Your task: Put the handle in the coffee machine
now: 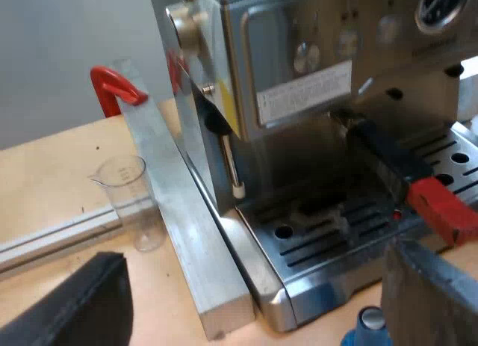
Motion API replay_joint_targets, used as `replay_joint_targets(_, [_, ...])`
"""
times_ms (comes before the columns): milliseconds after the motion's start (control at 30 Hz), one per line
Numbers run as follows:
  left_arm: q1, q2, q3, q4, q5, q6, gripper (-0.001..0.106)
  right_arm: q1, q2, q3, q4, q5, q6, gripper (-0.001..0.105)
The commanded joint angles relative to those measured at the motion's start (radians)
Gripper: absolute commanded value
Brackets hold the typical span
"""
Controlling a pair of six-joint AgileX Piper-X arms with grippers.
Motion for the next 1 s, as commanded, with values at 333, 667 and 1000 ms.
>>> replay_joint_targets(333, [0.0, -0.124, 0.127, -0.01, -0.002, 0.098, 0.07, -0.004, -0.199, 0.068, 0.094, -0.003, -0.021, 0.081])
replay_joint_targets(667, [0.0, -0.204, 0.174, -0.021, -0.004, 0.105, 0.07, -0.004, -0.203, 0.127, 0.09, -0.087, -0.034, 0.081])
replay_joint_targets(1000, [0.0, -0.213, 0.206, -0.058, -0.035, 0.026, 0.07, -0.004, -0.2, 0.213, -0.08, -0.142, -0.027, 0.081])
